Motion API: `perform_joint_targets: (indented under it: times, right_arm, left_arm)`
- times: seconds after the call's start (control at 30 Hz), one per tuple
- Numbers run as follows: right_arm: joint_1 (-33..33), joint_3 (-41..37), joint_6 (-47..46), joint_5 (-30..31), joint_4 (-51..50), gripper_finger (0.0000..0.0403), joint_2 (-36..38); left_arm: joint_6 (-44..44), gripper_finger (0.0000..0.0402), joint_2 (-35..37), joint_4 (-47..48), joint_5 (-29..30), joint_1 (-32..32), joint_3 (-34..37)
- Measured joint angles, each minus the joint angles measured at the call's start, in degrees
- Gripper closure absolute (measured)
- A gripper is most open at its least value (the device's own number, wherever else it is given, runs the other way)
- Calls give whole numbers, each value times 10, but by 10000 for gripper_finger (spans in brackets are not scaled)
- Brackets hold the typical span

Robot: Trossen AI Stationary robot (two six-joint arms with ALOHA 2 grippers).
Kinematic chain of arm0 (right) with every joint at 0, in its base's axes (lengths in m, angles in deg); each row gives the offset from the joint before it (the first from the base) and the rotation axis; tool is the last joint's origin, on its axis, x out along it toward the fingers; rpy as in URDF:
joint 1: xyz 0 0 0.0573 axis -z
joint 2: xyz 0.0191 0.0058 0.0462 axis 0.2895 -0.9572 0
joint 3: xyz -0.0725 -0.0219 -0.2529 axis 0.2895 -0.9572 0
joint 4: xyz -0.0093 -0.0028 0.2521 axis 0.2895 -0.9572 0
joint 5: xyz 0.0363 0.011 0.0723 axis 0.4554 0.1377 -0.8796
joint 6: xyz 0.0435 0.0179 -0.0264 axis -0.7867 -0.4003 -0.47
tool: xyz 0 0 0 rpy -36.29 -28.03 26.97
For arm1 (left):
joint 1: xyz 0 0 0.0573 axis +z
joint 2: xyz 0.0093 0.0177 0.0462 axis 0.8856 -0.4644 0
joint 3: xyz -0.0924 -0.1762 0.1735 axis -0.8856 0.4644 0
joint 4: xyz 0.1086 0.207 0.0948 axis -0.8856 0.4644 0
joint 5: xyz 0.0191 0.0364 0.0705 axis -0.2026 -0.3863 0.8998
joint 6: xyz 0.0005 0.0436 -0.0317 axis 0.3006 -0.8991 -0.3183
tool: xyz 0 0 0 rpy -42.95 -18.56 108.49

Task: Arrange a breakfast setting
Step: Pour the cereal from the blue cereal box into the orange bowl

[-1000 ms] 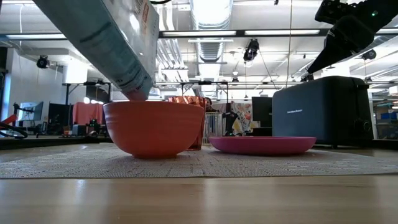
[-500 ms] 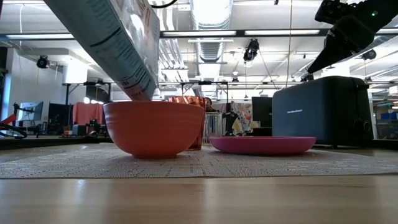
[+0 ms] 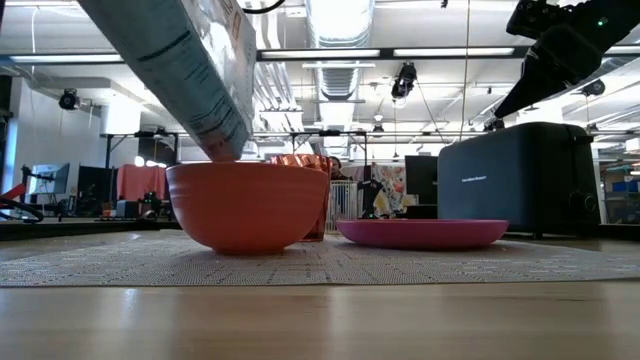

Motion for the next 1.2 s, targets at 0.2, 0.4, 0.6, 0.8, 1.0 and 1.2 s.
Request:
perform_joint_targets:
  times: [0.2, 0.4, 0.6, 0.8, 1.0, 1.2]
  right_arm:
    - [0, 0, 0, 0, 0, 335, 0]
    - [0, 0, 0, 0, 0, 335, 0]
    - [0, 0, 0, 0, 0, 335, 0]
    - [0, 0, 0, 0, 0, 335, 0]
    - [0, 0, 0, 0, 0, 335, 0]
    - [0, 0, 0, 0, 0, 335, 0]
  left_arm:
    - [-4, 242, 0, 0, 18, 5, 1]
    - [-3, 242, -3, 1, 19, 4, 1]
    - [-3, 242, -5, 0, 18, 6, 1]
    - [1, 242, -10, 1, 22, 7, 1]
    - [-2, 242, -10, 0, 11, 8, 1]
    - [0, 242, -10, 0, 17, 10, 1]
